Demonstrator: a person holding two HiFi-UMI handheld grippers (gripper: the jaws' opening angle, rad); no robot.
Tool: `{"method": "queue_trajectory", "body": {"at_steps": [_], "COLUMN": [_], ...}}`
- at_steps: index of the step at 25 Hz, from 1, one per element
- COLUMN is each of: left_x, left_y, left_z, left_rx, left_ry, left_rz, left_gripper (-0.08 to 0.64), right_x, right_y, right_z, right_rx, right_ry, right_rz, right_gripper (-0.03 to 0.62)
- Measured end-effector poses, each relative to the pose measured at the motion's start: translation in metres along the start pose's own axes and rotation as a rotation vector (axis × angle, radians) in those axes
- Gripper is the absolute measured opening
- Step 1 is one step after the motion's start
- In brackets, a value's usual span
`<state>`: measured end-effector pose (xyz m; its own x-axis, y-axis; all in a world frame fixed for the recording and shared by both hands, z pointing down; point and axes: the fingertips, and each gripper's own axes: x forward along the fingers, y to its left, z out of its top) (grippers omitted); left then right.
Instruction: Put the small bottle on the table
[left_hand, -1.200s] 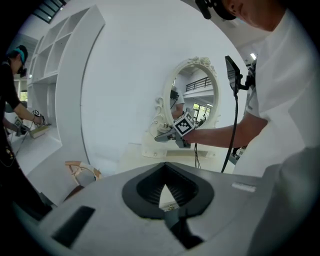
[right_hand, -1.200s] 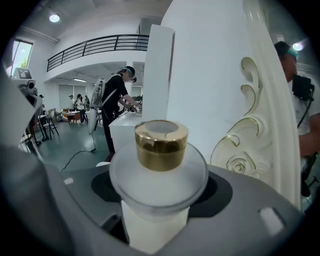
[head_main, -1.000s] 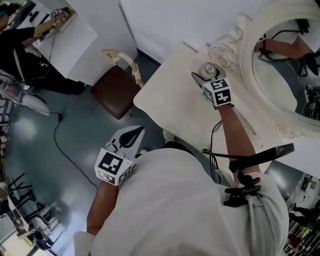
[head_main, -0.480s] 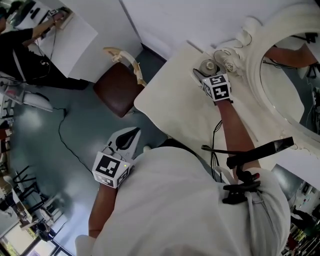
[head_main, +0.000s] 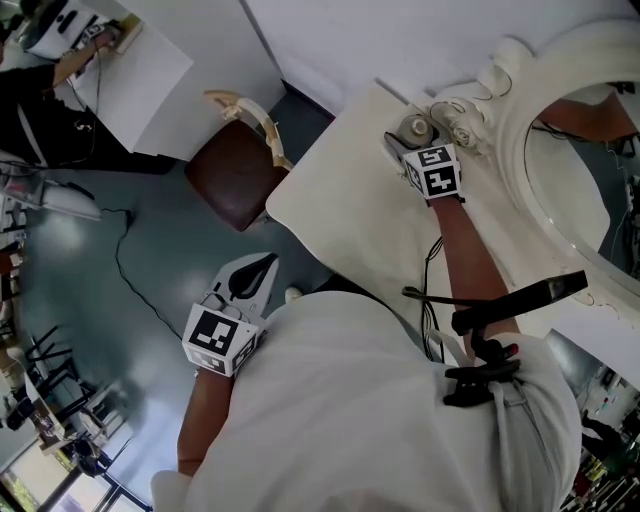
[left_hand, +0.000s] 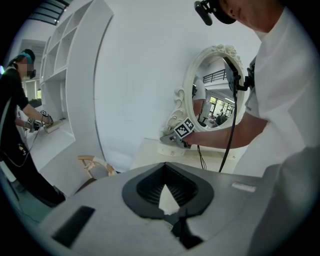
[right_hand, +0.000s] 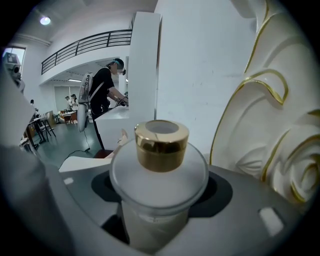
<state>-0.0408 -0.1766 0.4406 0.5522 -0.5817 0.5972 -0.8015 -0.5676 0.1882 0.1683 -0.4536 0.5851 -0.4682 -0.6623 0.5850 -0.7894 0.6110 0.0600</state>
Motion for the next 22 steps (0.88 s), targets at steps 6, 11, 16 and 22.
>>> {"method": "queue_trajectory", "body": {"at_steps": [6,11,16,22], "left_x": [0.006,0.006,0.0,-0.006], "left_y": [0.002,0.001,0.001,0.0], "left_z": [0.001,0.003,0.004,-0.001], "left_rx": [0.002,0.008,0.012,0.02], "left_ry": [0.002,-0.006,-0.013,-0.019], "left_rz": [-0.006,-0.015,-0.021,-0.035], "left_gripper": [0.003,0.003,0.003,0.003], "right_x": [0.002,0.0,-0.002,-0.003], "right_y": [-0.001,-0.001,-0.001,-0.002], "right_z": [-0.002,0.0,0.001,-0.002], "right_rx": [0.0,0.001,0.002,0.037], "right_ry": [-0.003,-0.004,-0.002,0.004], "right_rz": [0.001,-0.002,-0.014,-0.036], "right_gripper": [0.344,0.348,0.352,0.378]}}
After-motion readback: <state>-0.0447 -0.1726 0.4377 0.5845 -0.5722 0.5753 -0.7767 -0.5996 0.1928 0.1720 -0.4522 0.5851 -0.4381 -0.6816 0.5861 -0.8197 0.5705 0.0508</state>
